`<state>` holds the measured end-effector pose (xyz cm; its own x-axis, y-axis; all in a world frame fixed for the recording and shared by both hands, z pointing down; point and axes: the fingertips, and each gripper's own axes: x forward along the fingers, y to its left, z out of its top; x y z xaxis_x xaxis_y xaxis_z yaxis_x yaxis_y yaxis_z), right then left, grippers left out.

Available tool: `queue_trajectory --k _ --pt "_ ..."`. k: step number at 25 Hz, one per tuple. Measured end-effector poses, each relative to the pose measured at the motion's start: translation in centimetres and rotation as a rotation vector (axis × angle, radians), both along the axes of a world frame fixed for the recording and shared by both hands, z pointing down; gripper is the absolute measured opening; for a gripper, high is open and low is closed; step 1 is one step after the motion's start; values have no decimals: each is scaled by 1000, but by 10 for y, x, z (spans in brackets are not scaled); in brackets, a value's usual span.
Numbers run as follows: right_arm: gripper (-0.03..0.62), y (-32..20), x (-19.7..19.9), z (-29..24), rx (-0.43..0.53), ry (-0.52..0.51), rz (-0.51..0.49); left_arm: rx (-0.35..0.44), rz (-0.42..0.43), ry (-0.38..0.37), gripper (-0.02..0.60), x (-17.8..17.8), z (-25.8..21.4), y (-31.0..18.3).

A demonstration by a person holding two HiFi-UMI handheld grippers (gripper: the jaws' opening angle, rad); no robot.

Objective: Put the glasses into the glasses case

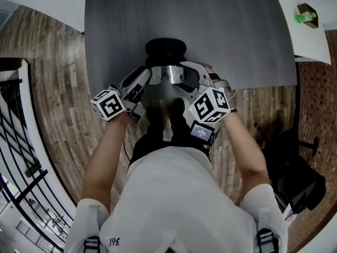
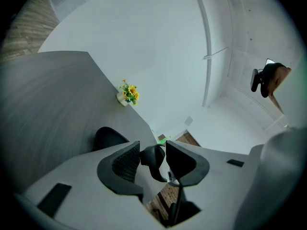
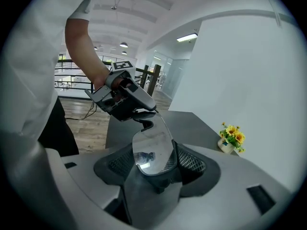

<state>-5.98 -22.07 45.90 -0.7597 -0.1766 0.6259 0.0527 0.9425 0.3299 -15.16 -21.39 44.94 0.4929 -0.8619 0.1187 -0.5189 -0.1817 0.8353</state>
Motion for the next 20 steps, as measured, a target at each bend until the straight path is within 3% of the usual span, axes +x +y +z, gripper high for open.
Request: queue_trajectory --k 12,20 --pt "279 -44 -20 39 -21 38 18 -81 -21 -23 166 -26 44 -37" --pt "281 -73 -33 76 42 139 23 -180 10 -68 166 -33 79 -65"
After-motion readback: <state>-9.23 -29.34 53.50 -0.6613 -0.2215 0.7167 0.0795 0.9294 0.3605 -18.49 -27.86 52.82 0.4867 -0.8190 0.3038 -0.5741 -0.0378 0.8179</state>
